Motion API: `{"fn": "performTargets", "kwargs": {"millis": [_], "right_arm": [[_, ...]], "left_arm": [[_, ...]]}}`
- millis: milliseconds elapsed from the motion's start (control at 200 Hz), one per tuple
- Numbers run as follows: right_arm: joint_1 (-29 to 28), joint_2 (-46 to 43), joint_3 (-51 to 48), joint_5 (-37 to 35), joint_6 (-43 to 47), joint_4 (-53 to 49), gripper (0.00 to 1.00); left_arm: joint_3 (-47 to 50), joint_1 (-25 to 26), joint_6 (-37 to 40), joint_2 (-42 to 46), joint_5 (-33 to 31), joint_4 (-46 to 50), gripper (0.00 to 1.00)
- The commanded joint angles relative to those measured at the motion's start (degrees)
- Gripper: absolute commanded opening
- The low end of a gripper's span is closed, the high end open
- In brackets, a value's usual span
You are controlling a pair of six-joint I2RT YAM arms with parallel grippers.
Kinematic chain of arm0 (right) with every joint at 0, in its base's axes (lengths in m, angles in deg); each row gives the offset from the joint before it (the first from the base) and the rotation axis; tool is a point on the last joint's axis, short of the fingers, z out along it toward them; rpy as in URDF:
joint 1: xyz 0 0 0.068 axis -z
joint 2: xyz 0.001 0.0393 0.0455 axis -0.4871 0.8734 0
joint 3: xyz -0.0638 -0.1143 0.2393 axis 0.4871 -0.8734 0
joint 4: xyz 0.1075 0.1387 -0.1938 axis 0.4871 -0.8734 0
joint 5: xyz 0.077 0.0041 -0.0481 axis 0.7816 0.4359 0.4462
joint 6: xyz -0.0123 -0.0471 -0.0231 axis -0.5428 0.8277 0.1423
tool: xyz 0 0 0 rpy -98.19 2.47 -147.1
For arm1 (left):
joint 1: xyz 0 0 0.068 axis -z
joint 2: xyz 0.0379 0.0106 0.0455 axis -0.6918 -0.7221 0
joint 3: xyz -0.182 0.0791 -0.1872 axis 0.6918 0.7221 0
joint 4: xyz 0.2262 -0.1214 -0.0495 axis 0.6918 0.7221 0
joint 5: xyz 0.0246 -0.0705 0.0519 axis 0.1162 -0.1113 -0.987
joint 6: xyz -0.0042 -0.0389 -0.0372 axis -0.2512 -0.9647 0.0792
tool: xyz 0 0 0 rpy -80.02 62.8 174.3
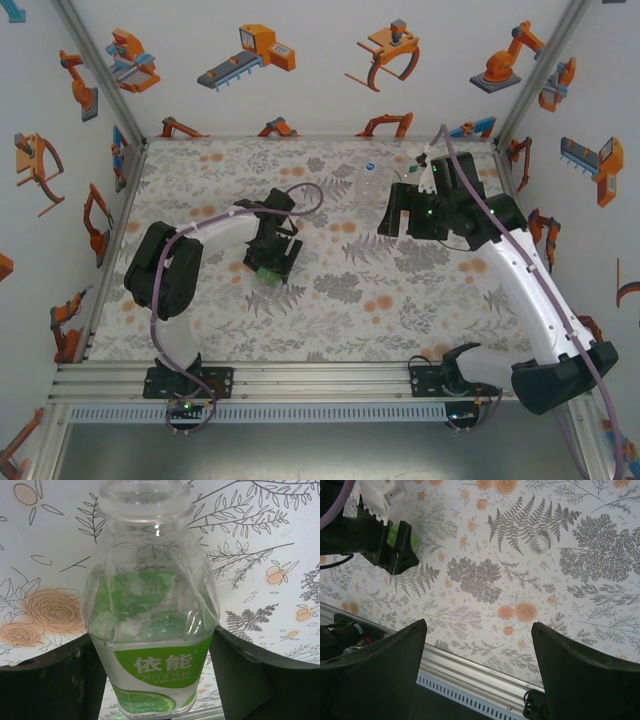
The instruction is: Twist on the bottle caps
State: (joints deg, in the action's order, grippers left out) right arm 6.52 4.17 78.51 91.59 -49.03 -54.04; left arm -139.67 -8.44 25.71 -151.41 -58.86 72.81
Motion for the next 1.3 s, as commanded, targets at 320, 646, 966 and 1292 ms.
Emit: {"fn": "performTargets", "kwargs": {"millis": [320, 646, 966, 1292], "right_arm": [[-0.4, -0.7, -0.8, -3.1, -0.7, -2.0, 0.76], [-0.3, 2.8, -6.1, -6.2, 0.4, 3.1, 0.76], [-0.4, 8.2, -12.7, -7.9, 0.3, 12.5, 0.75], [-0.4, 15.4, -13.6, -8.9, 0.7, 18.4, 0.72]], "left_arm": [[5.1, 0.3, -0.9, 1.5, 1.4, -4.3, 0.49], [7.8, 0.2, -0.9, 11.5, 3.7, -7.6, 0.42], [12.3, -0.2, 0.6, 29.2, 7.1, -11.8, 0.33], [22.8, -0.4, 2.9, 49.1, 23.2, -23.4, 0.27]]}}
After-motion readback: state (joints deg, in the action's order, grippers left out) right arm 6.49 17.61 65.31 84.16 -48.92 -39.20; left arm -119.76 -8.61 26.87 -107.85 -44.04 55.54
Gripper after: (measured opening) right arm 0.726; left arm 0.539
